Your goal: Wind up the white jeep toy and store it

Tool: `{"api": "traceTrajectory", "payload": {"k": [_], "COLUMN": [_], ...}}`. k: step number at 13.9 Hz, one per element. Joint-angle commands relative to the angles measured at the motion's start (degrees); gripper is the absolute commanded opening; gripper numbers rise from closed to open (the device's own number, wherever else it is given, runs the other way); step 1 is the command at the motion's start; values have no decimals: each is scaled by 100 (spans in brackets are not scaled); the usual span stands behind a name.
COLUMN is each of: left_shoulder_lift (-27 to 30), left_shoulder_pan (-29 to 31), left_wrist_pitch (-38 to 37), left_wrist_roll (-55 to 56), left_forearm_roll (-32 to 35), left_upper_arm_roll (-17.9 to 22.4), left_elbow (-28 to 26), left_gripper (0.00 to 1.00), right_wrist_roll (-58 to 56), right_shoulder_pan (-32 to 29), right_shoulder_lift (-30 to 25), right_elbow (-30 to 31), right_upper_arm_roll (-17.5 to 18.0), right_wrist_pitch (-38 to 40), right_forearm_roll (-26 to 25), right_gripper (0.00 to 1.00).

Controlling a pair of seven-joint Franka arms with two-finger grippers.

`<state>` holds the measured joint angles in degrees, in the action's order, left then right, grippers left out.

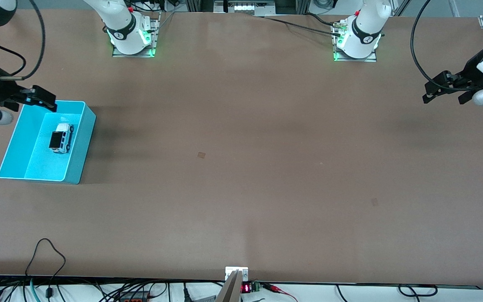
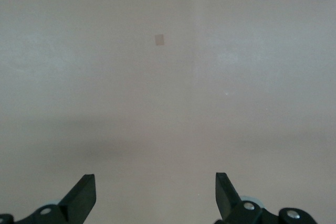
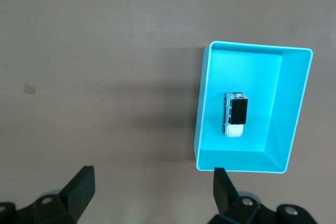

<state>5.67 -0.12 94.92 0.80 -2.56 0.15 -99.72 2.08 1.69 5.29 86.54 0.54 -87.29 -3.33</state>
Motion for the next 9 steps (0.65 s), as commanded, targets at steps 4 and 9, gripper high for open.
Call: {"api": "traceTrajectory", "payload": {"k": [4, 9], "left_shoulder_lift": [119, 119], "left_shoulder_pan": [29, 29], "left_wrist_pitch": [36, 0], "left_wrist_roll": [52, 43], "left_forearm_roll": [89, 54], "left_upper_arm_roll": [-41, -41], "left_elbow": [-82, -74], "left_gripper": [100, 100], "right_wrist_roll": [56, 56], "right_shoulder_pan": [-116, -134], "right_shoulder_lift": [-195, -195], "right_elbow": [56, 56], "right_upper_arm_roll": [16, 16], "right_wrist_pitch": [-17, -8], "right_forearm_roll": [52, 52], "right_gripper": [100, 100]}}
